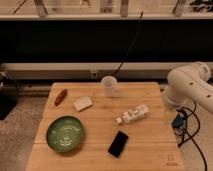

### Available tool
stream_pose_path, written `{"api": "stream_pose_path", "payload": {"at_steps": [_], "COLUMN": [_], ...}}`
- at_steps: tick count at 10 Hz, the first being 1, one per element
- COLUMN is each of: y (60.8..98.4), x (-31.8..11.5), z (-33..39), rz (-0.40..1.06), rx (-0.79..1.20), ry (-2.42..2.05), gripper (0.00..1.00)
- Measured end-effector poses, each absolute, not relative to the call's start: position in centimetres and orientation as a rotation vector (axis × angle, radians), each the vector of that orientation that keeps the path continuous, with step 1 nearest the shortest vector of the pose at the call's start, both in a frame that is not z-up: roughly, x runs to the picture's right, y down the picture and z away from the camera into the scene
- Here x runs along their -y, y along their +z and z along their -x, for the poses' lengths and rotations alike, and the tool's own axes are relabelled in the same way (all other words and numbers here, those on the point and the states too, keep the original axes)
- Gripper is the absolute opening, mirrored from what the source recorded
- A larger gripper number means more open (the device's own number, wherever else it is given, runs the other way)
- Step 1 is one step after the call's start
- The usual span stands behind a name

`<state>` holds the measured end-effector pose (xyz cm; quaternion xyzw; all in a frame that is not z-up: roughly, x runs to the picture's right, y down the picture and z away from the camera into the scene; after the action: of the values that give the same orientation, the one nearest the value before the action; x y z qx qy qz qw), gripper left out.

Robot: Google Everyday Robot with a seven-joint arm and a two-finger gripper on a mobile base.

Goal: Place the bottle in the ceramic bowl

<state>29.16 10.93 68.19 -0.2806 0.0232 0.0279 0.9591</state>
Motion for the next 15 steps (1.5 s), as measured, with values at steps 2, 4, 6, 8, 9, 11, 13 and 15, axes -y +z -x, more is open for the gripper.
{"api": "stream_pose_path", "payload": {"at_steps": [2, 4, 6, 8, 9, 11, 13, 15], "y": [69.8, 71.9, 72.4, 73.8, 75.1, 76.4, 77.1, 78.7], "x": [-11.0, -11.2, -10.9, -11.7, -12.3, -12.7, -13.0, -13.4], "z": [-28.2, -27.0, -26.4, -26.0, -25.6, -25.2, -24.8, -24.7], "rz": [0.57, 0.569, 0.569, 0.581, 0.583, 0.59, 0.599, 0.61], "rx": [-0.039, -0.032, -0.025, -0.022, -0.018, -0.012, -0.007, 0.001], "ry": [0.032, 0.005, -0.019, -0.04, -0.053, -0.075, -0.102, -0.125], "gripper": [0.8, 0.8, 0.8, 0.8, 0.8, 0.8, 0.8, 0.8]}}
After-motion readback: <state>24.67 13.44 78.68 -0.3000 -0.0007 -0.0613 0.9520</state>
